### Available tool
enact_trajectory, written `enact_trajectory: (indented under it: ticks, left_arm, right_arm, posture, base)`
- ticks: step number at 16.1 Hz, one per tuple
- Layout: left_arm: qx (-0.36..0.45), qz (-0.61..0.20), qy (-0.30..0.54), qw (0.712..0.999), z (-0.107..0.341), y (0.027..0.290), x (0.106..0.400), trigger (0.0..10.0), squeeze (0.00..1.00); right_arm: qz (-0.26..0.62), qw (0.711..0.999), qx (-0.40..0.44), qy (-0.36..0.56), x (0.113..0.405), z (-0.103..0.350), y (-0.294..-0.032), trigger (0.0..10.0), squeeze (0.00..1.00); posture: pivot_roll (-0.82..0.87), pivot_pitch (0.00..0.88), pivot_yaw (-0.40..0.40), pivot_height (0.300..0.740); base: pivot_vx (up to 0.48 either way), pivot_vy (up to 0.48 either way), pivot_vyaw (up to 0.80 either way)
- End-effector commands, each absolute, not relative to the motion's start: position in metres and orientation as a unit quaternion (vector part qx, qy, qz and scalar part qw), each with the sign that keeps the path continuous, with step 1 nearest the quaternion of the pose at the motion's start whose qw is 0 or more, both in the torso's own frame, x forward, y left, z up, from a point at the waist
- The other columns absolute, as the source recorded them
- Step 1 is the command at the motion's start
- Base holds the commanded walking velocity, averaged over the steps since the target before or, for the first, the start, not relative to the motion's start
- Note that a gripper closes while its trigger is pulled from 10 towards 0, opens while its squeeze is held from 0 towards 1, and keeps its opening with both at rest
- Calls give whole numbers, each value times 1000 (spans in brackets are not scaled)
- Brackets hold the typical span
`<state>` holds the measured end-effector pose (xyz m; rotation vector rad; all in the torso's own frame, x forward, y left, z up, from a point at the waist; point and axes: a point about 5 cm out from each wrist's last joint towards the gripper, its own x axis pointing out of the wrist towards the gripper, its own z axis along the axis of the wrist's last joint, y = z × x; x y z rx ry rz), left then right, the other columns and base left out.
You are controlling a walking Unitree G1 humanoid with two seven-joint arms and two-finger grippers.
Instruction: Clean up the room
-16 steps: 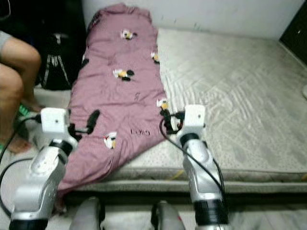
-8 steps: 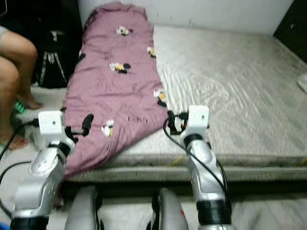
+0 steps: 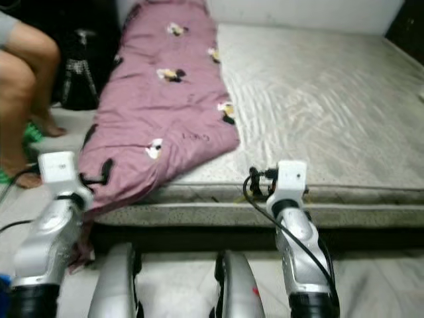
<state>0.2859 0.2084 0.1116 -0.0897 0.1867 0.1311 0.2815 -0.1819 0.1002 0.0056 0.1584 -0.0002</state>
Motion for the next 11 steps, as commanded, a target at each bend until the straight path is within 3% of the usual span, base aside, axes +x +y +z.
enact_trajectory:
  ticks: [1, 9, 11]
  left_arm:
    - [-64, 69, 87, 992, 116, 208, 291, 10000, 0]
    - [-80, 24, 66, 994, 123, 195, 296, 10000, 0]
    - [-82, 16, 67, 994, 122, 191, 295, 10000, 0]
  right_arm:
    - [-5, 998, -5, 57, 283, 112, -187, 10000, 0]
    - [-24, 997, -14, 77, 260, 107, -203, 10000, 0]
    - [-25, 997, -13, 74, 262, 109, -201, 10000, 0]
  posture:
    - [-57, 35, -95, 566]
    - [-90, 76, -80, 566]
    - [-92, 75, -79, 566]
  base:
    - [0, 0, 0]
    - [0, 0, 0]
    - [281, 0, 0]
